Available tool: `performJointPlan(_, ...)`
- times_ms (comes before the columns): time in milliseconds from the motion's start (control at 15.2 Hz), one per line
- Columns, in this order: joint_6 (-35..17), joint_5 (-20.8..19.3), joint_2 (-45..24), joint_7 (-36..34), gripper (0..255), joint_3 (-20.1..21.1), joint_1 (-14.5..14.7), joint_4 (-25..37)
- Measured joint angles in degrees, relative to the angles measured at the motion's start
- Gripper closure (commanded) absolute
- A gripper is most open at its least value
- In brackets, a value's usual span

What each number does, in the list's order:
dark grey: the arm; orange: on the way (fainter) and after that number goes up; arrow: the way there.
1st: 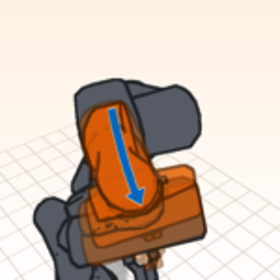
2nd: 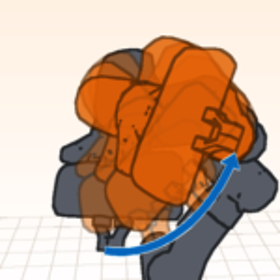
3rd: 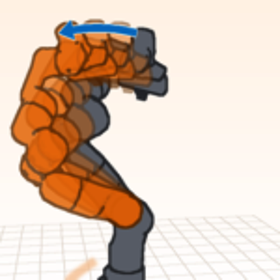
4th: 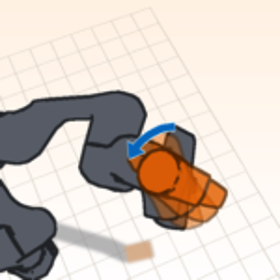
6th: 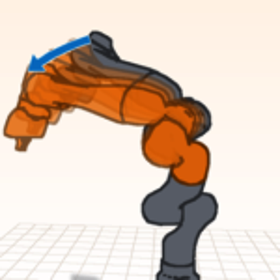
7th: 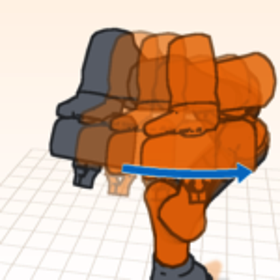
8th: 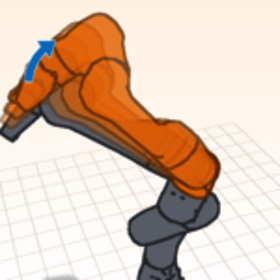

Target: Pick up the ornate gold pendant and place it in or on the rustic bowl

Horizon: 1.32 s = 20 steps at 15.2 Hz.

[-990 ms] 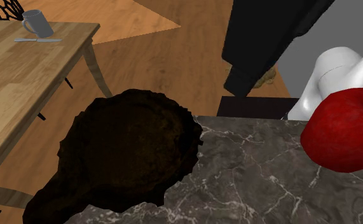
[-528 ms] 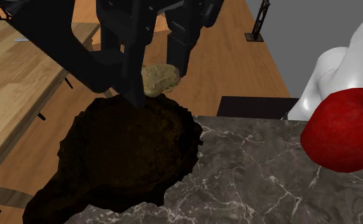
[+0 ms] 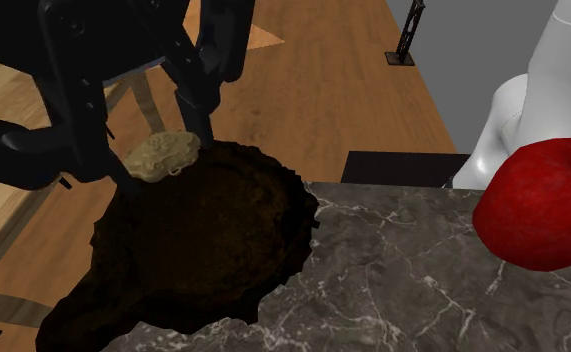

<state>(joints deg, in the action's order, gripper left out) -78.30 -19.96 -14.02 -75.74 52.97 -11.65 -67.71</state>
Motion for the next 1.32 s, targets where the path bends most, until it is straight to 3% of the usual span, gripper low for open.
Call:
performJointPlan(594,-9.60,4.85,5.40,1.03,255,-0.10,-5.09,-12.91)
performJointPlan(990,-10.56,5.13,5.71,1.11,255,-0.17,-5.39,-14.01)
performJointPlan(1056,-10.56,5.13,5.71,1.11,0,-0.17,-5.39,-14.01)
performJointPlan(1320,-10.56,5.13,5.71,1.11,0,-0.17,-5.39,-14.01)
